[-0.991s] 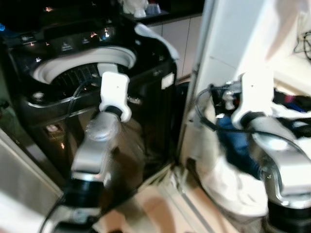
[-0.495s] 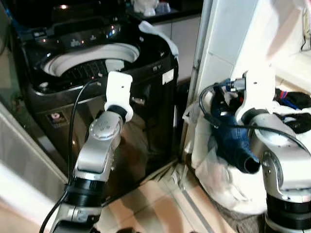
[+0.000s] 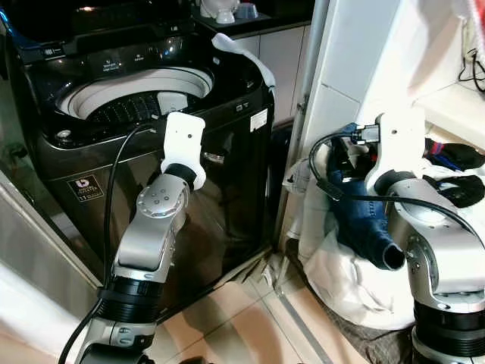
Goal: Clothes washing
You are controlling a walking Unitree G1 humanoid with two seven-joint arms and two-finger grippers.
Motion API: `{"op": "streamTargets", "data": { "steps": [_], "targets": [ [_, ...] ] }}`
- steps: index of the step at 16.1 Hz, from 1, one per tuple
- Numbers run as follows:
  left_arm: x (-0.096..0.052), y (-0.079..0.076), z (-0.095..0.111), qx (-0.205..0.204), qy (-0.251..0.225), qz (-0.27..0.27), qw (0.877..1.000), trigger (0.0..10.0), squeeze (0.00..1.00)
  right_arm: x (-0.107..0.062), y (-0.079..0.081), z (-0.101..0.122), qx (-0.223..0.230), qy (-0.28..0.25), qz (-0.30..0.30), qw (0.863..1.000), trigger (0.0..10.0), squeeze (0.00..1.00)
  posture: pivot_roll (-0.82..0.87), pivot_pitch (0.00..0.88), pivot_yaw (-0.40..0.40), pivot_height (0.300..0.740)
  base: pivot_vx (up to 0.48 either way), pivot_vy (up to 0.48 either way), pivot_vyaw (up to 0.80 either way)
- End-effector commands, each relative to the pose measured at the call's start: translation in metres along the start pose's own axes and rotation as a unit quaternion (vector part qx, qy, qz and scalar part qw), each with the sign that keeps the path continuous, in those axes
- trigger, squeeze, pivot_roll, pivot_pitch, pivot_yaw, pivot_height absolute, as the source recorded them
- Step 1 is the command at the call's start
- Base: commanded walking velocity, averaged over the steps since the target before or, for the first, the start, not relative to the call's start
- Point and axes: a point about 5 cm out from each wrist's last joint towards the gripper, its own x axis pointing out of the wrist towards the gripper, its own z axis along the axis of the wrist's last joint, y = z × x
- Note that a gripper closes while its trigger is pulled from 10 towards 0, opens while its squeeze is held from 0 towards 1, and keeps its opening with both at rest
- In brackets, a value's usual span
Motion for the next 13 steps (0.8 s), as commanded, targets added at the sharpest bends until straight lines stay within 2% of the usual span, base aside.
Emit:
{"op": "streamTargets", "data": {
  "steps": [1, 2, 4, 5, 6, 7, 8, 9, 10, 11, 13],
  "targets": [
    [-0.001, 0.001, 0.001, 0.004, 0.0, -0.002, 1.0, 10.0, 0.0, 0.001, 0.003, 0.0, 0.009, 0.008, 0.004, 1.0, 10.0, 0.0, -0.04, 0.0, 0.012, 0.74, 0.0, 0.0, -0.77],
    [-0.002, 0.001, 0.001, 0.004, 0.0, -0.013, 1.0, 10.0, 0.0, 0.002, 0.002, 0.002, 0.007, 0.006, 0.005, 1.0, 10.0, 0.0, -0.04, 0.0, 0.012, 0.74, 0.0, 0.0, -0.77],
    [-0.006, -0.001, 0.002, 0.002, -0.007, -0.056, 0.998, 10.0, 0.0, 0.002, -0.003, 0.009, -0.035, -0.001, 0.013, 0.999, 10.0, 0.0, -0.04, 0.0, 0.014, 0.74, 0.0, 0.0, -0.24],
    [-0.009, -0.002, 0.004, 0.004, -0.015, -0.088, 0.996, 10.0, 0.0, 0.002, -0.011, 0.012, -0.062, 0.005, 0.023, 0.998, 10.0, 0.0, -0.04, 0.0, 0.015, 0.74, 0.0, 0.0, 0.0],
    [-0.015, -0.003, 0.005, 0.011, -0.025, -0.135, 0.99, 10.0, 0.0, 0.0, -0.03, 0.014, -0.101, 0.029, 0.033, 0.994, 10.0, 0.0, -0.04, 0.0, 0.015, 0.74, 0.0, 0.0, 0.0],
    [-0.015, -0.003, 0.005, 0.011, -0.025, -0.135, 0.99, 10.0, 0.0, 0.0, -0.03, 0.014, -0.101, 0.029, 0.033, 0.994, 10.0, 0.0, -0.04, 0.0, 0.015, 0.74, 0.0, 0.0, 0.0],
    [-0.019, -0.002, 0.005, 0.021, -0.024, -0.173, 0.984, 10.0, 0.0, -0.003, -0.051, 0.015, -0.117, 0.056, 0.033, 0.991, 10.0, 1.0, -0.04, 0.0, 0.016, 0.74, 0.0, 0.0, 0.0],
    [-0.023, -0.004, 0.005, 0.012, -0.017, -0.211, 0.977, 10.0, 0.0, -0.007, -0.062, 0.011, -0.129, 0.093, 0.054, 0.986, 10.0, 1.0, -0.04, 0.0, 0.016, 0.74, 0.0, 0.0, 0.0],
    [-0.026, -0.005, 0.004, 0.005, -0.013, -0.23, 0.973, 10.0, 0.0, -0.009, -0.063, 0.008, -0.14, 0.113, 0.07, 0.981, 10.0, 1.0, -0.04, 0.0, 0.016, 0.74, 0.0, 0.0, 0.0],
    [-0.032, -0.009, 0.004, -0.004, -0.005, -0.27, 0.963, 10.0, 0.0, -0.014, -0.065, 0.002, -0.151, 0.143, 0.092, 0.974, 10.0, 1.0, -0.04, 0.0, 0.015, 0.74, 0.0, 0.0, 0.0],
    [-0.047, -0.018, 0.004, -0.023, 0.009, -0.354, 0.935, 10.0, 0.0, -0.017, -0.072, -0.005, -0.149, 0.177, 0.095, 0.968, 10.0, 1.0, -0.04, 0.0, 0.017, 0.74, 0.0, 0.0, 0.0]
  ]
}}
